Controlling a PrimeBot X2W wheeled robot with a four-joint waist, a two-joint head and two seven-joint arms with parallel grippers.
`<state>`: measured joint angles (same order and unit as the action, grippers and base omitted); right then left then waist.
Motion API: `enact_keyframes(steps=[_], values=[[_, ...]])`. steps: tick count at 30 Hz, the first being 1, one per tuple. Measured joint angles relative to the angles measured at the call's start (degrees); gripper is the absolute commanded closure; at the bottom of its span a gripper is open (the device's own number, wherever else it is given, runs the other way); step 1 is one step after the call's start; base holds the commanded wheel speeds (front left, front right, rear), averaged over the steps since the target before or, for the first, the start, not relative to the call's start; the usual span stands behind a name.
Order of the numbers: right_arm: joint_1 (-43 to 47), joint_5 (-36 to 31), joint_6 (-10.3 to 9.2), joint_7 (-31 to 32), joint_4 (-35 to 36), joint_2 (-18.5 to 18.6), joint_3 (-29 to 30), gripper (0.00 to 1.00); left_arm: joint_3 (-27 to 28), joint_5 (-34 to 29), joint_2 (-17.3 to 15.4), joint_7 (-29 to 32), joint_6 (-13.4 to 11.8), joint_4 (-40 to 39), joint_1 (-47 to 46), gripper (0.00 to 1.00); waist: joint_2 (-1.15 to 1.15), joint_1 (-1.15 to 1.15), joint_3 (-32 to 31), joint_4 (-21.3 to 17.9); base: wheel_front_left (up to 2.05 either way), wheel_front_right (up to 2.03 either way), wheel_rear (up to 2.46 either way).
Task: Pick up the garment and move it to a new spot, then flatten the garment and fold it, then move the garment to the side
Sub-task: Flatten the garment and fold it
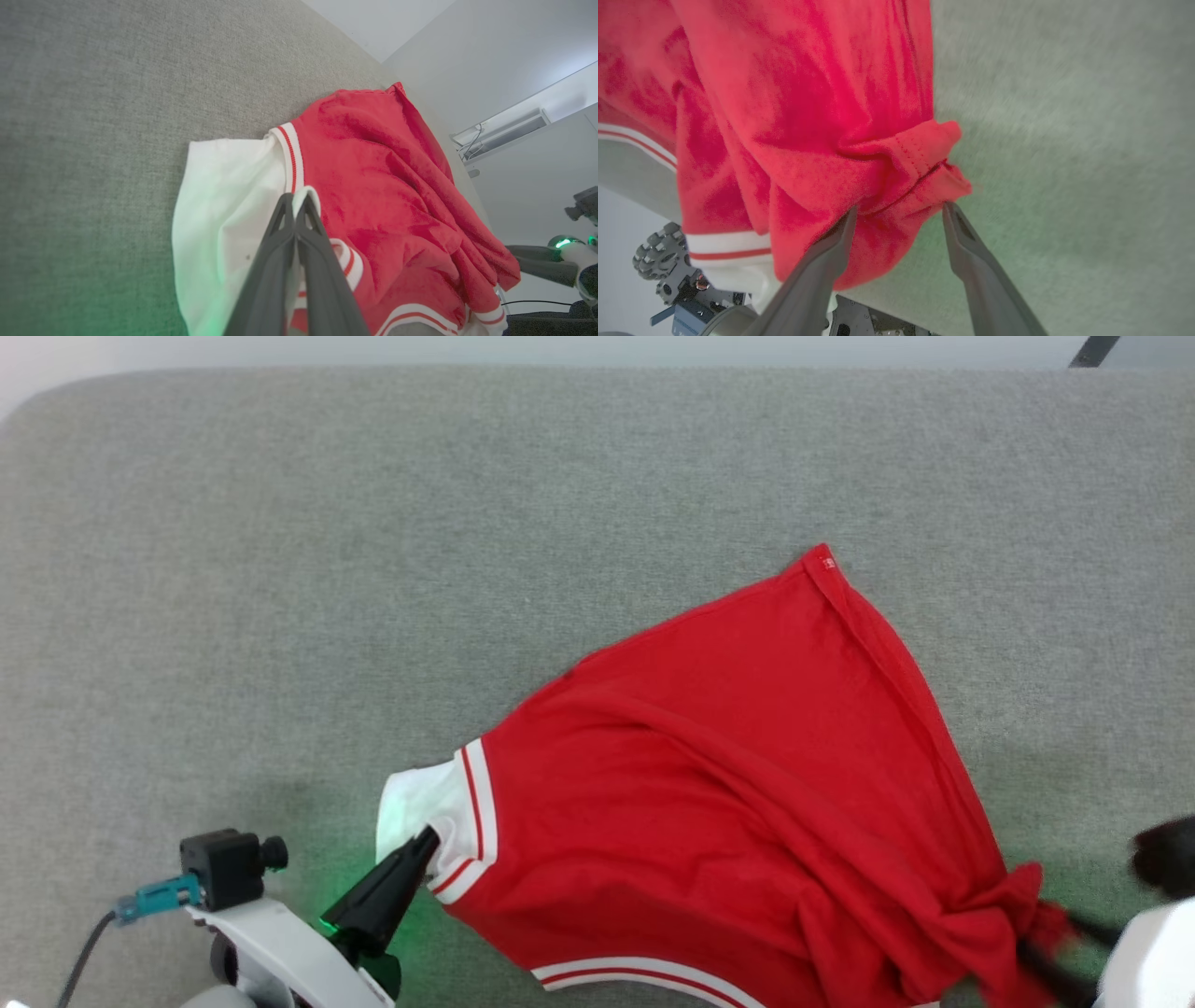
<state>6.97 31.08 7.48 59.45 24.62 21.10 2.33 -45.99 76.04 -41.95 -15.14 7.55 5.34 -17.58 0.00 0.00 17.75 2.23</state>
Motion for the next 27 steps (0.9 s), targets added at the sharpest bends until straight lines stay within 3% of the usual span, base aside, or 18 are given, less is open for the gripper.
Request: enact_keyframes(steps=[5,9,19,24,27], values=[[-6.56,2.91,0.0,2.45,4.53,1.55,4.54,0.0,0.38,-0.43,1.36,0.01,0.0,-0.23,0.33,1.0,0.0,0.0,-0.46,1.04,0.0,0.0,0.0],[-17.71,2.58,0.0,1.07,1.98,3.02,3.96,0.0,0.07,-1.18,2.49,0.0,0.0,-0.25,0.18,1.0,0.0,0.0,-0.24,2.12,0.0,0.0,0.0],[-42.24,-2.61,0.01,-7.79,-20.72,2.88,-13.66,0.0,0.33,-1.44,4.03,0.0,0.0,-0.16,-1.99,1.0,0.0,0.0,3.14,5.06,0.0,0.0,0.0],[-49.64,-3.57,0.01,-10.09,-33.94,2.38,-20.29,0.0,-0.04,-1.56,4.98,0.0,0.0,-0.2,-3.85,1.0,0.0,0.0,5.37,6.38,0.0,0.0,0.0],[-51.88,-4.24,0.0,-9.89,-39.83,4.12,-24.31,0.0,-0.83,-1.6,5.44,0.01,0.0,0.07,-5.08,1.0,0.0,0.0,6.19,7.5,0.0,0.0,0.0]])
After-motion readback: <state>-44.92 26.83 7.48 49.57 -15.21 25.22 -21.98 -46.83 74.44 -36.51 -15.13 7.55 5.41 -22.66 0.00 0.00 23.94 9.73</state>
